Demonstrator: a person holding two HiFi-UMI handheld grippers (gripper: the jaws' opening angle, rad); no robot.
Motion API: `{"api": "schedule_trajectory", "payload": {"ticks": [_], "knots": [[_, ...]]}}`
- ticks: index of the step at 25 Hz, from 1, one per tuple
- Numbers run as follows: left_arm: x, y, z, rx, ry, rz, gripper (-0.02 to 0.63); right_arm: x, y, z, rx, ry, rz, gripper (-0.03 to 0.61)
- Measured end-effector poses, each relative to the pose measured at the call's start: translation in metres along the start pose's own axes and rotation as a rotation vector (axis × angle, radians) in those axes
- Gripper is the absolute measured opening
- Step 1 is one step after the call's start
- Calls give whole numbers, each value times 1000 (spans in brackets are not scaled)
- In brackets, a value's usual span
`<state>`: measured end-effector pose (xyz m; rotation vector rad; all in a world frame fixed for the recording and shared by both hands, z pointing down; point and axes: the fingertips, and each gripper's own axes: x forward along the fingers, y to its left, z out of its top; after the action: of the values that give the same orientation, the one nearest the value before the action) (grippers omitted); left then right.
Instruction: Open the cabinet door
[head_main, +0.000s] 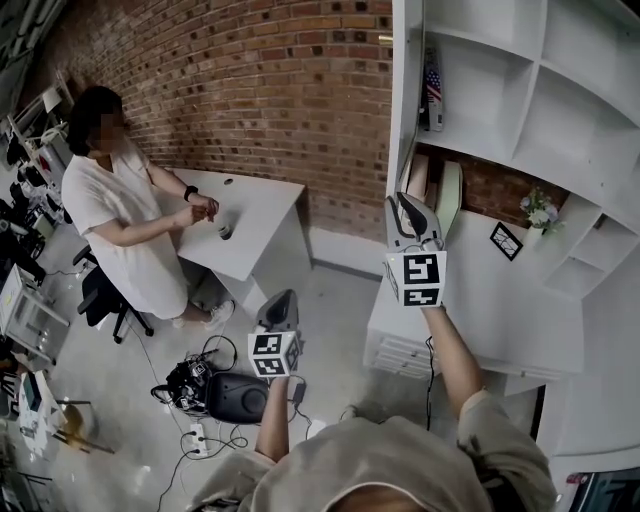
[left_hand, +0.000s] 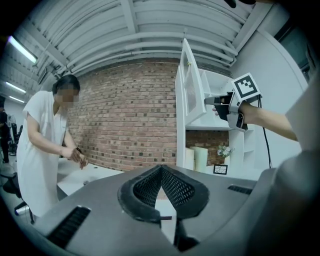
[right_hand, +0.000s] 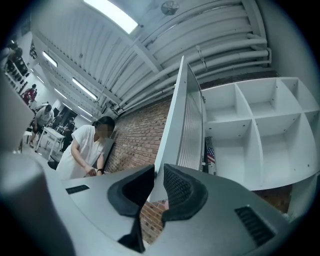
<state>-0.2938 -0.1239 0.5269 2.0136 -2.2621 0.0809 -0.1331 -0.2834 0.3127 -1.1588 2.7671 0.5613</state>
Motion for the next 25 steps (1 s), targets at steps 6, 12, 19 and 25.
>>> {"api": "schedule_trajectory", "payload": {"ticks": [6, 12, 19, 25], "knots": [[20, -23, 5, 10, -10, -65, 27, -22, -15, -15, -10, 8, -23, 37], [39, -57, 9, 24, -7, -147, 28, -50, -40, -37, -9, 58, -66, 12], [61, -99, 10, 45, 0, -252, 28, -95, -73, -70, 15, 121, -143, 12], [83, -147, 12, 71, -1, -358, 28, -134, -103, -99, 28, 186, -229, 12]]}}
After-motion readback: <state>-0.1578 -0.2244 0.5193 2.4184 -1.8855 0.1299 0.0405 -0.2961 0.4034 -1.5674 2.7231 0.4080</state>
